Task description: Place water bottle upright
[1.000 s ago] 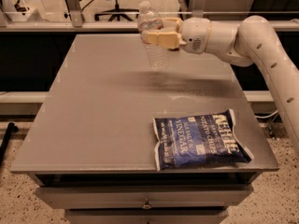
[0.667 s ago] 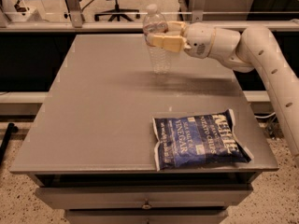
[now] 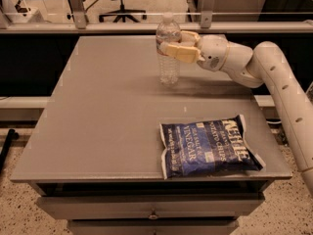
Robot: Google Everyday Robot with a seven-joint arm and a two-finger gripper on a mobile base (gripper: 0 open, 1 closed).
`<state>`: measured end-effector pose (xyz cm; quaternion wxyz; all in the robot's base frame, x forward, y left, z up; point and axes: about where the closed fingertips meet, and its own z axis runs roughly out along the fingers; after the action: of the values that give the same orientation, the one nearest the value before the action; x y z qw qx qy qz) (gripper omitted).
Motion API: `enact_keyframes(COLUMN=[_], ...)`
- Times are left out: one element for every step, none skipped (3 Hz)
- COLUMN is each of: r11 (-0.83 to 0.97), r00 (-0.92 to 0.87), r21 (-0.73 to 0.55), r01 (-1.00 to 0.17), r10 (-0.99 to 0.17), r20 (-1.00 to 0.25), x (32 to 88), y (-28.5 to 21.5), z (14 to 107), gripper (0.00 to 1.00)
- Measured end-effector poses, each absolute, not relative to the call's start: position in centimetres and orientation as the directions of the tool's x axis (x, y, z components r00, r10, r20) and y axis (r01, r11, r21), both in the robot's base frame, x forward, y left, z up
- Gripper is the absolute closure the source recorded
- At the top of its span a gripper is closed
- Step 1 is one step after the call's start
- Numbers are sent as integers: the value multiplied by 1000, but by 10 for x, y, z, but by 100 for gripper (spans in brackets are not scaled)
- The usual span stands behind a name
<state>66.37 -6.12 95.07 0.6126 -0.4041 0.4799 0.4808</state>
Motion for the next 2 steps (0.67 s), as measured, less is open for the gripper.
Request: enact_keyframes(r11=[200, 196], r00=[71, 64], r21=[-23, -15], r01=[-980, -980], r10=[234, 244], r20=[-970, -968], x=[660, 658], y=[-66, -70], z=[945, 941], gripper=[62, 38])
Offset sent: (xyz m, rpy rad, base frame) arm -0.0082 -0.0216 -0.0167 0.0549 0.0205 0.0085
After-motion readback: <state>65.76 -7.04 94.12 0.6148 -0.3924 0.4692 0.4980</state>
